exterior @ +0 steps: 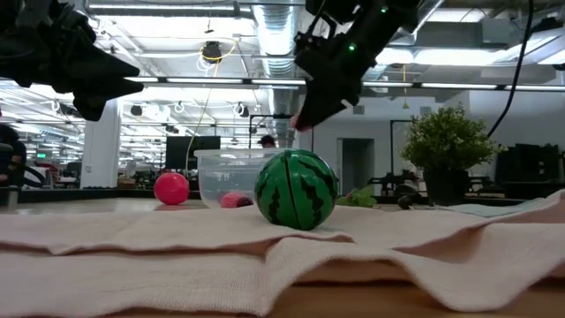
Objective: Pick and placing Produce into tupperware
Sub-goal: Put the bottom peach into the transparent bin, then put the right strawberry into the transparent bin
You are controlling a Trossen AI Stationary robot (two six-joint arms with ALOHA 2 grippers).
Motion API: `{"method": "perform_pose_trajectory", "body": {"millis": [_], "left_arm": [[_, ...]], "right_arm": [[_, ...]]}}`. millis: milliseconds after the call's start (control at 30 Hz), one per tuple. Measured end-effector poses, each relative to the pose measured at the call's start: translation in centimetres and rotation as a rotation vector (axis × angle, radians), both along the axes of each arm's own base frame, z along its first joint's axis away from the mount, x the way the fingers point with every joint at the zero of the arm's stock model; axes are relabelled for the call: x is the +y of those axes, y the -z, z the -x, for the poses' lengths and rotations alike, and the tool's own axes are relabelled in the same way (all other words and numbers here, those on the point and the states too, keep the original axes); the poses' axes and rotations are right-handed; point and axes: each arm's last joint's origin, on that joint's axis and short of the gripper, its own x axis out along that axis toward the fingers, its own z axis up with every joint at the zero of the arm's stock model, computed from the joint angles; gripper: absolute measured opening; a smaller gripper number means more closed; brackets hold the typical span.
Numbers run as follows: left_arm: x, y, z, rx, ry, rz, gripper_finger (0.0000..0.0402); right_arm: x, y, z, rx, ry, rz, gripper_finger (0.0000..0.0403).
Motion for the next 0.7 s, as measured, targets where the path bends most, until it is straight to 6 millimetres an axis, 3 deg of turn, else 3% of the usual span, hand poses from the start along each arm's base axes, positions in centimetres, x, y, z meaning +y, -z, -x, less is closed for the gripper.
{"method": "perform_pose_trajectory", "body": {"millis": [167, 333, 467, 700], "left_arm": [[0.0, 0.1, 0.0, 0.01, 0.0, -0.003, 0.0139], [0.1, 0.1, 0.0, 0.015, -0.018, -0.006, 0.0139], [0.1, 0.1, 0.0, 0.015, -0.021, -0.006, 0.0139], [0.1, 0.1, 0.0, 0.015, -0.026, -0.006, 0.0139]], "right_arm": [[-1.6, 0.8, -0.7, -0.021, -0.005, -0.029, 0.0109], [-2.0, 1.7, -1.4, -0.023, -0.004, -0.024, 0.0122], [-2.0, 2.7, -2.0, -0.029, -0.011, -0.021, 0.0175], [-2.0, 1.8, -1.9, -0.055, -0.01, -0.017, 0.0266]]}}
